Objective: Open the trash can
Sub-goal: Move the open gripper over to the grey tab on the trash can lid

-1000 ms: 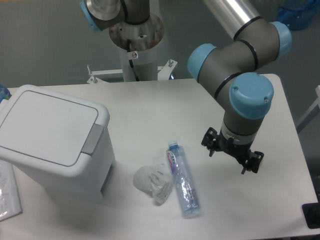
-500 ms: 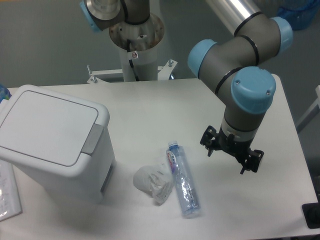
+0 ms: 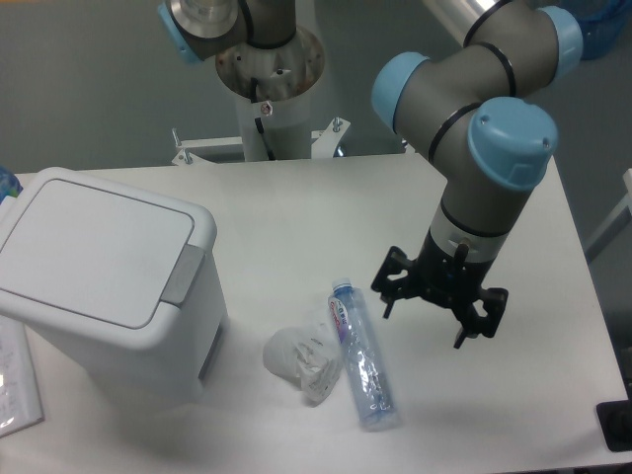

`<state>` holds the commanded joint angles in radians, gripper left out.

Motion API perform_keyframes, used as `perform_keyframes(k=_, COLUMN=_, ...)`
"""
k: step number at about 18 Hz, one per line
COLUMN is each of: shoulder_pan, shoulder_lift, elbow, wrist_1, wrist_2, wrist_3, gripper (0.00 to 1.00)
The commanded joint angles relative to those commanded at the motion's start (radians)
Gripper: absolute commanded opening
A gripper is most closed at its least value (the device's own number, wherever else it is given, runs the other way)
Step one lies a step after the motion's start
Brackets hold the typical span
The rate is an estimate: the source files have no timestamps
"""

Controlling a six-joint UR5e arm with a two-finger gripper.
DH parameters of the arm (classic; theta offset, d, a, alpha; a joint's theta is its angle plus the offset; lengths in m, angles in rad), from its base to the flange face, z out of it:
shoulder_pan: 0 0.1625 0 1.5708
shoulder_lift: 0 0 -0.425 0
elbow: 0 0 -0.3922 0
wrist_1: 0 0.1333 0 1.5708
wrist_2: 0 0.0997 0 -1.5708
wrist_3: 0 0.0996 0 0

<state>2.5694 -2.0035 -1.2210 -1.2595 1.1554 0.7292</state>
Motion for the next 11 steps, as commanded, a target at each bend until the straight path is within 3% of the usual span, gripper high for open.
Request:
perform_keyframes(k=3, shoulder_pan=-0.023, shoulder_lift=0.02, elbow=-0.002, wrist_1=0.043, wrist_2=-0.114, wrist_3=-0.181, gripper=1.0)
perform_keyframes(k=8, shoulder_pan=-0.089, shoulder_lift=0.06, elbow=-0.006, wrist_1=0.086, wrist_2=-0.126, wrist_3=-0.31, gripper=1.0)
perform_keyframes(k=11, shoulder_pan=-0.121, shoulder_lift=0.142, elbow=-0.098, wrist_1=0.092, wrist_2=-0.125, wrist_3=-0.321, gripper=1.0)
